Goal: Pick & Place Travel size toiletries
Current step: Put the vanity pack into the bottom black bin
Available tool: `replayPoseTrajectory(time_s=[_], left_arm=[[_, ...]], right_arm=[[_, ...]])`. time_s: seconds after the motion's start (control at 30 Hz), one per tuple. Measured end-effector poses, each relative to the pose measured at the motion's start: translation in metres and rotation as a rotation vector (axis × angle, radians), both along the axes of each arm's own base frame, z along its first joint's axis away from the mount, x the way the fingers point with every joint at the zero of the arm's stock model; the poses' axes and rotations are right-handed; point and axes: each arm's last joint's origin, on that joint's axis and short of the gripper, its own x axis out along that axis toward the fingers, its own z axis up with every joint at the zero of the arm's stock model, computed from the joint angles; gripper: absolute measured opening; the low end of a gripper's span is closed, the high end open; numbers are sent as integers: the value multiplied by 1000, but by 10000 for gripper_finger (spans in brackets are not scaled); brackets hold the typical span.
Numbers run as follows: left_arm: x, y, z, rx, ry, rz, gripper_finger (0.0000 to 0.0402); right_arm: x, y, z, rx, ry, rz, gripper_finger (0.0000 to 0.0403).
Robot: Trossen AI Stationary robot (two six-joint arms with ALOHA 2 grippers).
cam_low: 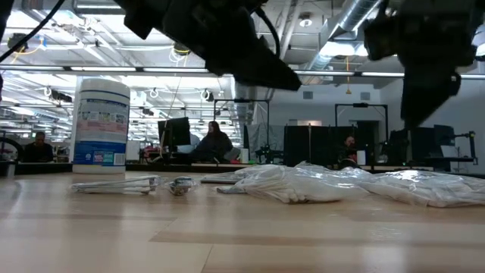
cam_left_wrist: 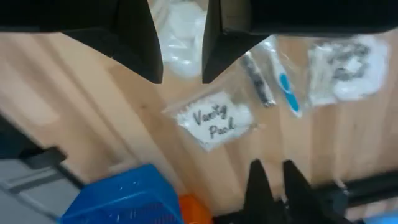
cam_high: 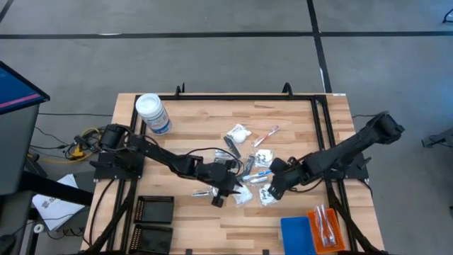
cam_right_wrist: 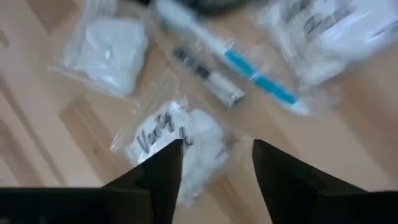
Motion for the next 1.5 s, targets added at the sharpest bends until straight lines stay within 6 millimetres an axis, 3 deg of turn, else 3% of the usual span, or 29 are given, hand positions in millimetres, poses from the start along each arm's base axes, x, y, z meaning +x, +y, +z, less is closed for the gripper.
replayPoseTrajectory(time_s=[0.17, 0.4, 0.6, 0.73, 0.87, 1.13, 1.23, 1.5], left_arm=[[-7, 2, 8, -69, 44, -60, 106], [-38, 4, 49, -90, -42, -81, 100], [-82, 7, 81, -132, -150, -105, 99], [-110, 12, 95, -158, -219, -114, 99], [-129, 16, 99, -186, -272, -115, 99], [-134, 18, 102, -196, -317, -114, 99], [-132, 18, 99, -194, -309, -115, 99], [-129, 18, 97, -192, -309, -110, 99]], right_arm=[[13, 0, -16, 45, 103, 40, 135], [22, 4, -11, 53, 105, 87, 99], [38, 13, -1, 60, -53, 240, 109], [43, 23, -3, 6, -18, 366, 131], [50, 30, -13, -36, 93, 244, 152], [77, 44, -41, -125, 367, 62, 173], [89, 50, -37, -154, 419, 63, 183], [113, 65, -10, -176, 330, 133, 198]])
